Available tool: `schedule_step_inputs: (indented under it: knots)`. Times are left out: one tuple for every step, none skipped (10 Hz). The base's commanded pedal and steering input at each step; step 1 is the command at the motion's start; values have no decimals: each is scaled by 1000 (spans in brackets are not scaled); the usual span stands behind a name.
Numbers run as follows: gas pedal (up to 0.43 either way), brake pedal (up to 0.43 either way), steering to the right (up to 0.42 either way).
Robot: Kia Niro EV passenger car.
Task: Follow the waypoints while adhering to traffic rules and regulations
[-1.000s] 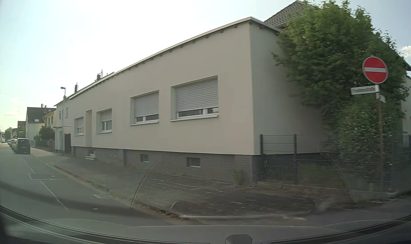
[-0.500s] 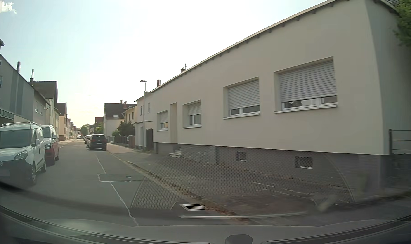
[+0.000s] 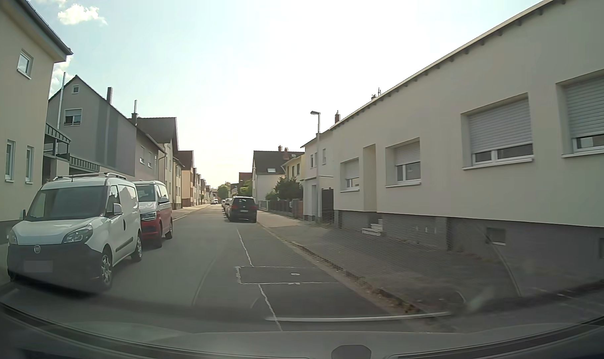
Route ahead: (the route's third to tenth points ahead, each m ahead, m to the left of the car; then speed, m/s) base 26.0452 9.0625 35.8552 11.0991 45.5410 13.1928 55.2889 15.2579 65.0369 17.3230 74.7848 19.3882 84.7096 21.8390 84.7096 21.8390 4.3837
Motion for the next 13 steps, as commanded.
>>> schedule_step_inputs:
  knots:
    - [157,30,-290]
    - [157,30,-243]
    - [157,30,-196]
    - [169,30,-153]
    - [177,30,-125]
    - [177,30,-100]
    - [177,30,-81]
    - [189,30,-74]
    - [189,30,-68]
    - [189,30,-66]
    - [189,30,-66]
    - [189,30,-66]
    - [189,37,-66]
